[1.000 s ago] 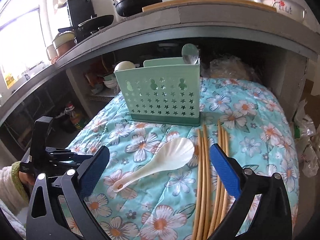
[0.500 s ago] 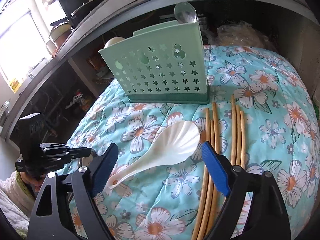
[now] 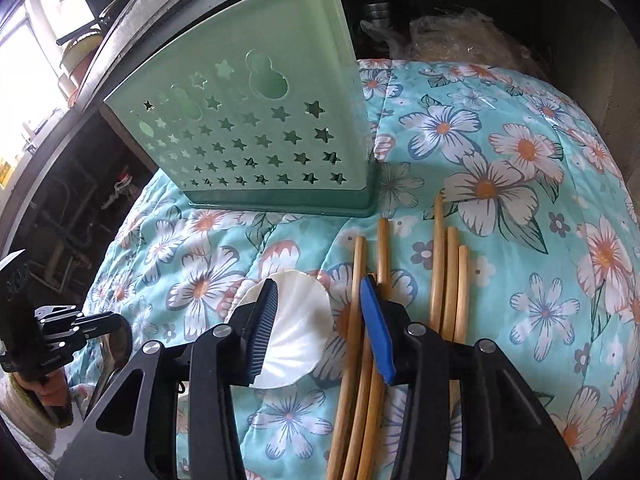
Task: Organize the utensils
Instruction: 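Grasp the metal spoon with the left gripper while the right gripper grasps the white ceramic spoon, then lift both spoons and lower them into the mint-green holder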
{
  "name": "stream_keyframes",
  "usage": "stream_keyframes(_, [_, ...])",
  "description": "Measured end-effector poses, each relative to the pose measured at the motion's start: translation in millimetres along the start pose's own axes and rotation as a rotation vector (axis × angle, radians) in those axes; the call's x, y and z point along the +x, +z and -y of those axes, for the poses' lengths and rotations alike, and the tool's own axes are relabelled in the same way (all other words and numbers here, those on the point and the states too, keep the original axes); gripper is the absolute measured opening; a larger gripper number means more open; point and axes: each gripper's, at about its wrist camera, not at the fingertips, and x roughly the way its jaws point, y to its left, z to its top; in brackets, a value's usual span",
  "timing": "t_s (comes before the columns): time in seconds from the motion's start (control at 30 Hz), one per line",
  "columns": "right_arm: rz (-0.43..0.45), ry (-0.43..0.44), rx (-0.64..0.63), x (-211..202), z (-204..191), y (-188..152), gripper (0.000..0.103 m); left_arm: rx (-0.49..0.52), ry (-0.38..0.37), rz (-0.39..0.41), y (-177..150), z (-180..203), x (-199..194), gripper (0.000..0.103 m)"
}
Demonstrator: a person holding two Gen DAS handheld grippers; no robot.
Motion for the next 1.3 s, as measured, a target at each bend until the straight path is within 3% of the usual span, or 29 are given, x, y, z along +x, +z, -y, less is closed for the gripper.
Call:
stream_keyframes(0.33, [-0.031,-0.028,-0.028,5.5,-6.9,-0.2,0.036,-0.028,-0.01,-0.005,-0.7,-5.5,4.4,0.005])
stream_keyframes(0.4, [-0.037,-0.012,-0.011,7.7,-4.7,-0.4,0.035,-0.03,-0.011,-0.008,-0.5,-6.0,4.9,0.006])
stream_keyframes(0.53, [-0.031,-0.003,-0.021,4.2,-10.0,-0.9,0.024,-0.034,-0.006,-0.009,-0.9,-6.4,5.4,0.006])
stream_keyframes(0.9, [-0.028,0.085,-0.018,-4.3,-24.1,-9.7,0.023,-0.044,-0.005,-0.008,-1.5,-7.6,6.0,0.007])
stream_keyframes(1.07, [-0.055,0.083,-0.072,5.1,-44.7,-19.6,0.011,-0.047,-0.005,-0.005,-1.5,-8.3,6.5,0.007])
stream_keyframes(1.3, [-0.033,0.106,-0.032,4.5,-48.0,-21.7,0.007,-0.048,0.005,0.009,-2.2,-6.1,3.8,0.005])
